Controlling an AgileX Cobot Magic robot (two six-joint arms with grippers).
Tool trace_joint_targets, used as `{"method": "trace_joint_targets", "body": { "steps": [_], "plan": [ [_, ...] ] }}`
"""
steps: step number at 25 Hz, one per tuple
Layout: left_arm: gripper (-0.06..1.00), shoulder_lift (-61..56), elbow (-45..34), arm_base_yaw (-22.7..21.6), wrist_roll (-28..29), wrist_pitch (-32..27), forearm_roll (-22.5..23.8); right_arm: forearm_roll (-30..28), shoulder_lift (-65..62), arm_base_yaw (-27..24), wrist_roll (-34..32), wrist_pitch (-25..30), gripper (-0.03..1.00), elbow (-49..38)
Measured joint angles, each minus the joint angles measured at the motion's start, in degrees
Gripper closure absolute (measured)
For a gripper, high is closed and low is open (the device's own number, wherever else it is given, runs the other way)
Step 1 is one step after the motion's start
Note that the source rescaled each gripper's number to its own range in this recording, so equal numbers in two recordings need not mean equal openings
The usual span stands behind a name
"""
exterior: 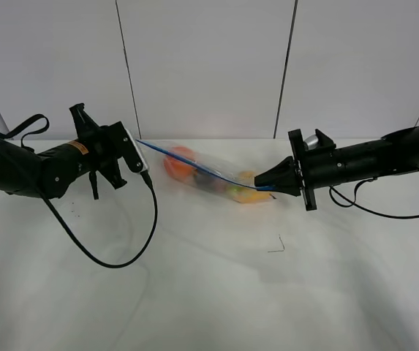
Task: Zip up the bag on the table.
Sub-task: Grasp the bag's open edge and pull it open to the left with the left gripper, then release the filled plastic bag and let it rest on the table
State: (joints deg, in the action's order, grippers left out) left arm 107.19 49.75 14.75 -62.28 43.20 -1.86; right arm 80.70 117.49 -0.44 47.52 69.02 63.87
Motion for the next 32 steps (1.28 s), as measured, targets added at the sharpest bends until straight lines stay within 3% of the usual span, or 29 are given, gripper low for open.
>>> {"method": "trace_joint_targets", "body": {
  "steps": [3,4,6,12,18,22,26,29,32],
  "plan": [
    [0.19,0.0,0.0,-0.5,3.1,0.7,-1.0,-0.7,0.0,-0.1,0.0,0.1,0.97,0.0],
    [0.09,0.0,0.0,-0.5,4.0,0.7,-1.0,-0.8,0.0,-0.1,0.0,0.1,0.97,0.0],
    [0.0,0.0,0.0,-0.8,4.9,0.7,-1.0,-1.0,0.0,-0.1,0.0,0.1,0.97,0.0],
    [-0.05,0.0,0.0,-4.8,9.2,0.8,-1.0,-1.0,0.0,-0.1,0.0,0.1,0.97,0.0],
    [-0.05,0.0,0.0,-9.0,31.0,1.5,-7.6,-1.2,0.0,-0.1,-0.1,0.1,0.97,0.0],
    [-0.05,-0.2,0.0,-11.5,40.8,-1.1,-8.4,-1.2,0.0,-0.1,-0.2,0.1,0.97,0.0],
    [-0.05,-2.7,1.1,-13.7,45.9,-13.2,-8.4,-1.2,0.0,-0.1,-0.3,0.1,0.97,0.0],
    [-0.05,-4.7,6.0,-15.5,46.1,-30.7,-8.4,-1.2,0.0,-0.1,-0.5,0.1,0.97,0.0],
    [-0.05,-5.1,13.8,-16.6,46.2,-52.8,-8.4,-1.2,0.0,-0.1,-0.5,0.1,0.97,0.0]
  ]
}}
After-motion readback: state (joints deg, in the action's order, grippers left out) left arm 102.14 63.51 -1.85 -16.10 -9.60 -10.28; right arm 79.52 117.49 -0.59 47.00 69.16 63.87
